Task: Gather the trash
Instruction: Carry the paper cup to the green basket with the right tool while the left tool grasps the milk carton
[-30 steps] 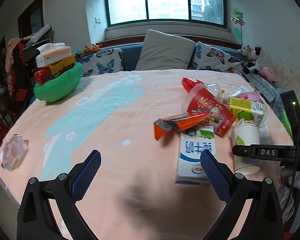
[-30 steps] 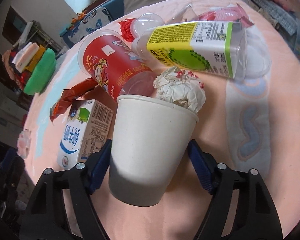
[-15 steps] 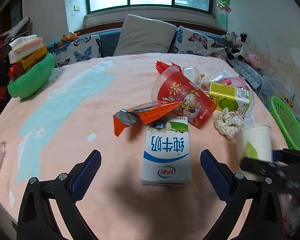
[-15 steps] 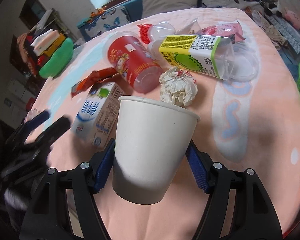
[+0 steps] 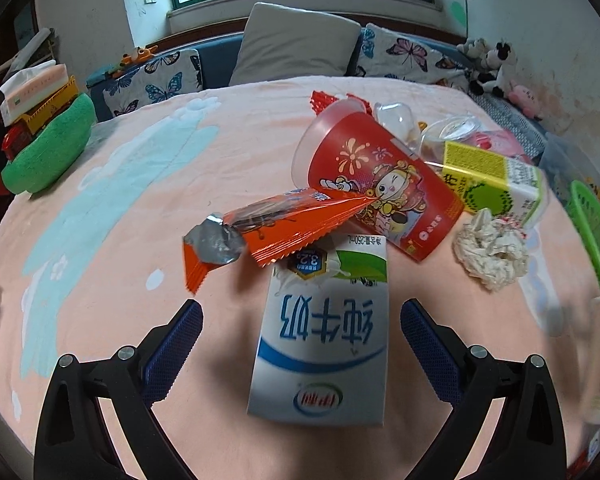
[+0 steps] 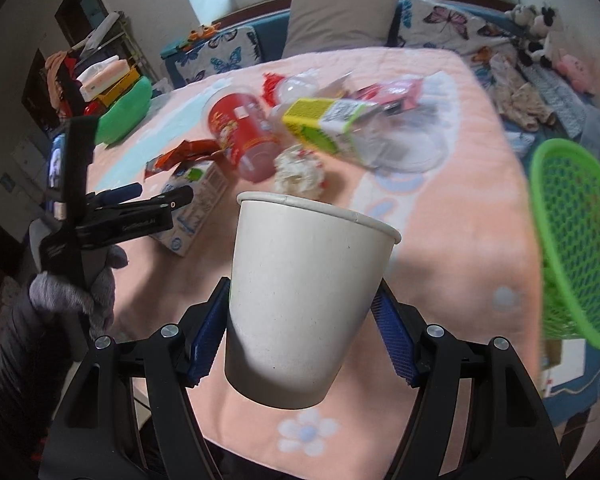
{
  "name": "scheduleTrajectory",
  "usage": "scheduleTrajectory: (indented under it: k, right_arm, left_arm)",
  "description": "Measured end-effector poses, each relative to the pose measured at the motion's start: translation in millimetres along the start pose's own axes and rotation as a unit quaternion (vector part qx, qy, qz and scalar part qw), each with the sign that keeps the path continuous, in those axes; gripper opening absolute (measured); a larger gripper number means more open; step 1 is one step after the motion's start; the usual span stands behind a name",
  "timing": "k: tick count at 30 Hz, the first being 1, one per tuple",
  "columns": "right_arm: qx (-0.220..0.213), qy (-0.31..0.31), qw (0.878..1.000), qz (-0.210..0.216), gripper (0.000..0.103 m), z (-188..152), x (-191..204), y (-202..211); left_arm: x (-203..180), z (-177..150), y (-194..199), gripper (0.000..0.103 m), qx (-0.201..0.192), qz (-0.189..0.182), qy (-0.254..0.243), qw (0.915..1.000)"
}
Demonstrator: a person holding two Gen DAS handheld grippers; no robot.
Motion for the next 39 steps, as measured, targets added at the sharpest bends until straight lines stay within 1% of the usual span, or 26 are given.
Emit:
scheduleTrajectory:
  k: [2, 4, 5, 6, 7, 8, 9, 13, 18, 24, 29, 32, 36, 39]
  right_arm:
    - [-0.007, 0.0, 1.0, -0.006, 0.07, 1.7, -7.4, 6.1]
    - [-0.017, 0.001, 1.0, -0.02, 0.07, 3.6, -17.5, 13.6]
    - [-0.021, 0.001, 0.999, -0.024, 0.07, 4.7, -21.6, 16.5]
    - [-0.025, -0.001, 0.999, -0.029, 0.07, 5.2, -26.8, 19.8]
    - [-0.028, -0.003, 0.999, -0.036, 0.07, 6.0, -32.8, 22.8]
    - [-0.031, -0.005, 0.999, -0.041, 0.07, 6.8, -38.7, 25.4]
    - [-0.034, -0.008, 0.998, -0.044, 0.07, 7.1, -43.8, 27.5]
    - [-0.045, -0.018, 0.997, -0.061, 0.07, 9.4, -64.3, 36.2]
    - [-0.06, -0.026, 0.994, -0.082, 0.07, 10.5, -90.7, 47.6]
    - [-0.072, -0.052, 0.99, -0.11, 0.07, 10.7, -136.0, 59.4]
    - [-0.078, -0.069, 0.985, -0.137, 0.07, 13.9, -177.9, 65.9]
    - [-0.073, -0.082, 0.982, -0.156, 0.07, 11.0, -205.1, 62.8]
    - [-0.059, -0.1, 0.975, -0.191, 0.07, 4.4, -246.2, 53.2]
    - [-0.046, -0.116, 0.973, -0.192, 0.07, -0.9, -268.4, 43.8]
  left_arm:
    - [0.4, 0.2, -8.7, 0.096, 0.009, 0.007, 0.002, 0.9999]
    - [0.2, -1.6, -16.3, 0.095, 0.019, 0.005, 0.008, 0.9998]
    - [0.4, -3.1, -17.5, 0.089, 0.022, 0.002, 0.01, 0.9997]
    - [-2.4, -3.8, -20.0, 0.08, 0.026, -0.013, 0.015, 0.9995]
    - [-4.7, -4.8, -21.2, 0.075, 0.029, -0.029, 0.021, 0.9989]
    - [-7.4, -5.1, -22.0, 0.066, 0.033, -0.044, 0.027, 0.9981]
    - [-9.8, -5.2, -21.8, 0.065, 0.034, -0.055, 0.031, 0.9974]
    - [-13.1, -7.0, -15.5, 0.064, 0.027, -0.057, 0.035, 0.9974]
    - [-20.0, -13.7, 4.4, 0.063, 0.019, -0.067, 0.033, 0.9971]
    - [-43.3, -13.4, 46.9, 0.063, -0.007, -0.094, 0.013, 0.9955]
    - [-71.7, -1.2, 80.4, 0.063, -0.035, -0.115, -0.008, 0.9927]
    - [-94.6, 9.3, 97.0, 0.063, -0.049, -0.133, -0.023, 0.9897]
    - [-127.4, 26.1, 108.3, 0.063, -0.058, -0.157, -0.043, 0.9849]
    - [-156.5, 39.2, 113.2, 0.063, -0.066, -0.171, -0.062, 0.981]
Point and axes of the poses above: each gripper's, at about its wrist camera, not at the fingertips, and y roughly against the way its jaws point, x to its left, z to its top, the point moved 10 cm from there along -y, roughly the way its jaws point, and after that the axes turned 2 degrees about -y, right-handed, at the moved point
